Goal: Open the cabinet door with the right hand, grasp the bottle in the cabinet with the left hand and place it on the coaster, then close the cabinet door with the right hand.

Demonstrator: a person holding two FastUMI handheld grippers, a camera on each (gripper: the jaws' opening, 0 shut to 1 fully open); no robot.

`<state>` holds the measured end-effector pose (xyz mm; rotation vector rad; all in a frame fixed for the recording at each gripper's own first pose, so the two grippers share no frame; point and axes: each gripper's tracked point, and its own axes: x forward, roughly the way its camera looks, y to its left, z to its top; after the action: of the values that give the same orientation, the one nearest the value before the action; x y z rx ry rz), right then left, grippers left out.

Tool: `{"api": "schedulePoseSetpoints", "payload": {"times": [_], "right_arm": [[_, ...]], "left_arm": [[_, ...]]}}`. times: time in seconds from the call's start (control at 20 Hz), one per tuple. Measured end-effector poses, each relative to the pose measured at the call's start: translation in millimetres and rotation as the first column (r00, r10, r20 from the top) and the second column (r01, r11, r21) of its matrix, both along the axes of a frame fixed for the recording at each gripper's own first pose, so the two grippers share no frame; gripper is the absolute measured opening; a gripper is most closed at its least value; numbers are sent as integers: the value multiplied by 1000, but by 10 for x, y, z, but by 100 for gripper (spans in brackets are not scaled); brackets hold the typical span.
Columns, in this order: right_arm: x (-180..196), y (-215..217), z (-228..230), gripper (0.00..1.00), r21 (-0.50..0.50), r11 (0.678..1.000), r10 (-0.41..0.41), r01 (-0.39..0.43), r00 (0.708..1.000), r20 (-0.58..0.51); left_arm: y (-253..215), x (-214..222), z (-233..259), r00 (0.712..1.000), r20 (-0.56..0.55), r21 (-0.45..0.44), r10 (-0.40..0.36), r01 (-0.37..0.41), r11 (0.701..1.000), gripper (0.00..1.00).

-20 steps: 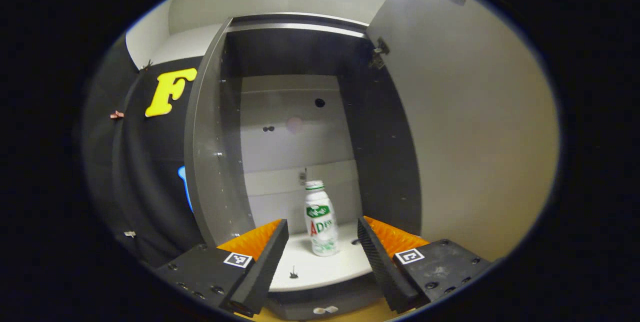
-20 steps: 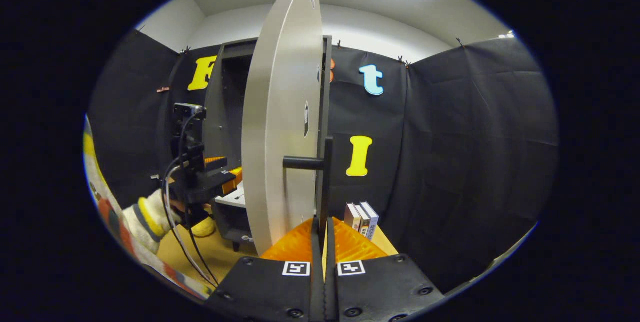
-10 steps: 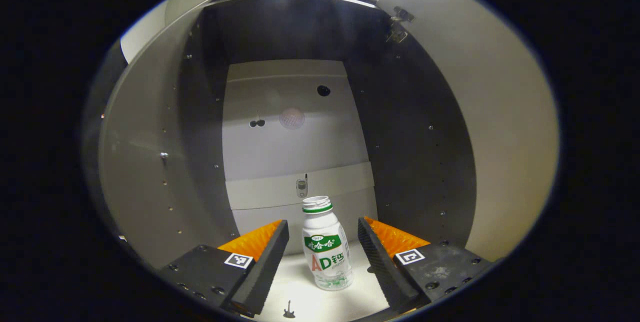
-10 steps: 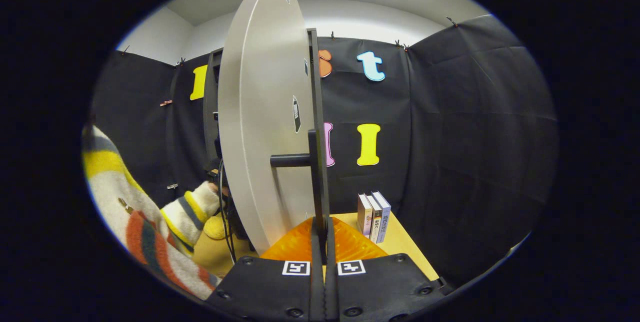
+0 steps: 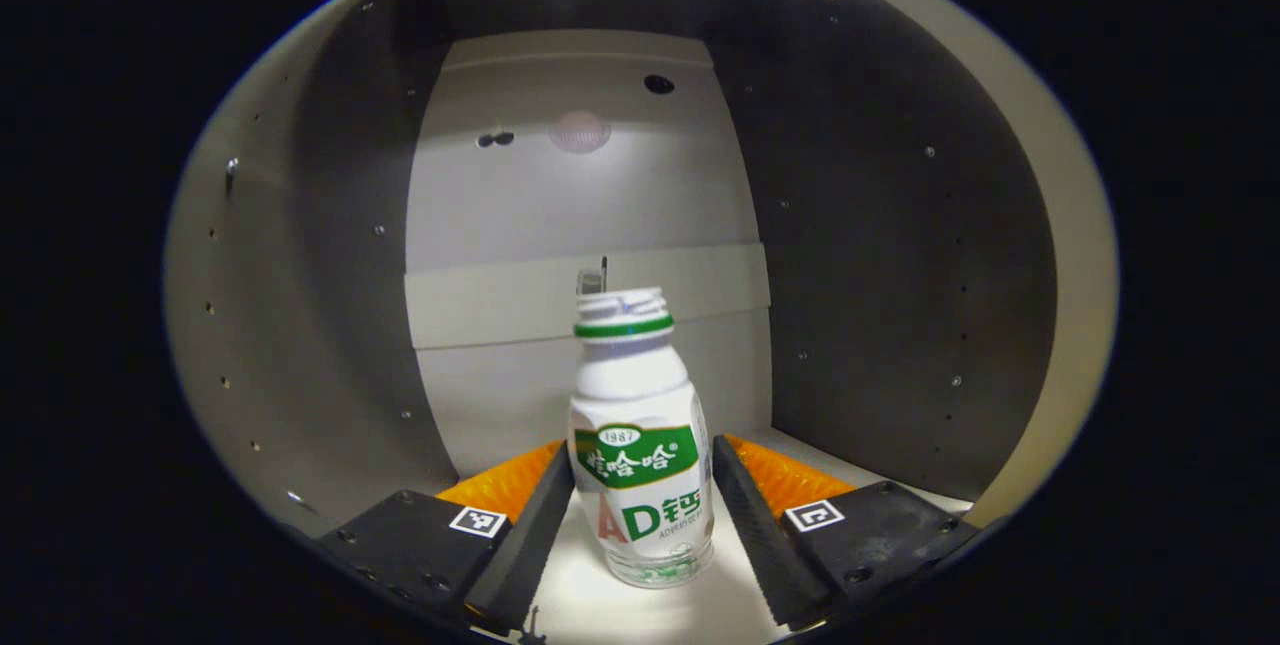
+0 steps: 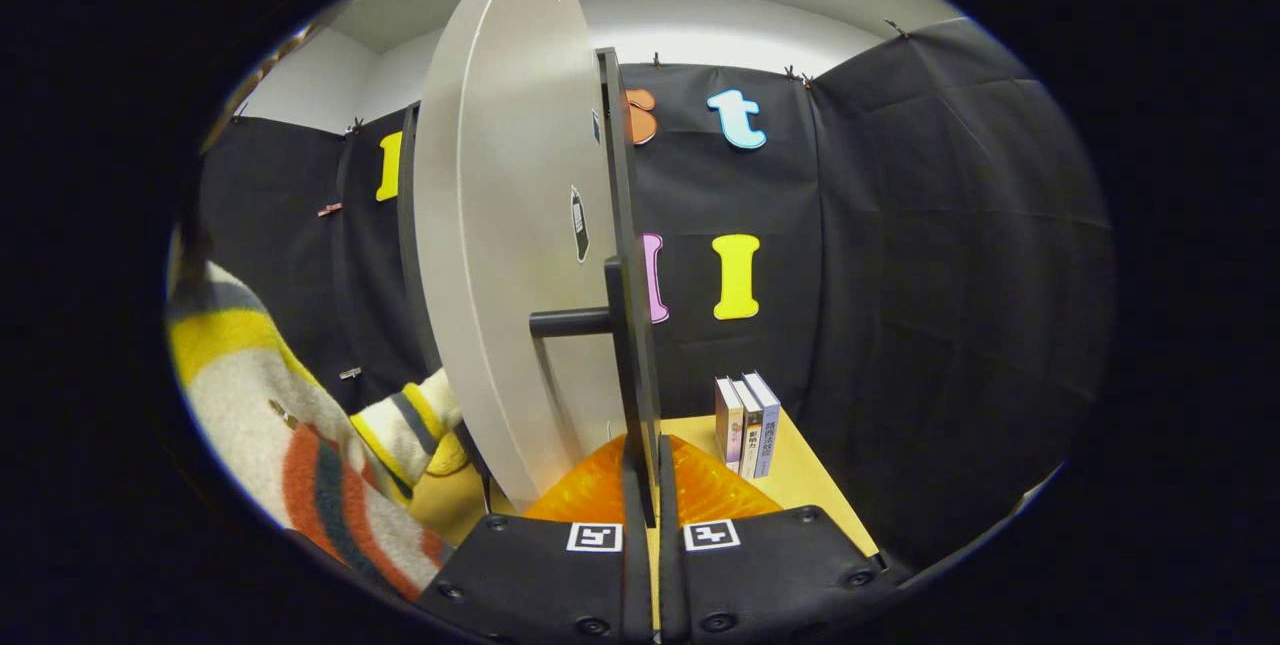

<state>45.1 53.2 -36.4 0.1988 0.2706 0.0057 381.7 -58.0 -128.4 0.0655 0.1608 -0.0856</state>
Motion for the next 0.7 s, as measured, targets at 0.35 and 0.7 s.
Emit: {"api": "schedulePoseSetpoints", "payload": {"times": [0.35, 0.7], "right_arm": [[5, -10, -6, 8, 11, 1000, -14, 14, 1000, 6], [-10, -38, -2, 8, -13, 999, -47, 47, 999, 13]], "left_arm": [[-30, -168, 326, 997, 45, 25, -58, 57, 998, 80], [20, -740, 807, 979, 141, 16, -146, 146, 989, 80]]}}
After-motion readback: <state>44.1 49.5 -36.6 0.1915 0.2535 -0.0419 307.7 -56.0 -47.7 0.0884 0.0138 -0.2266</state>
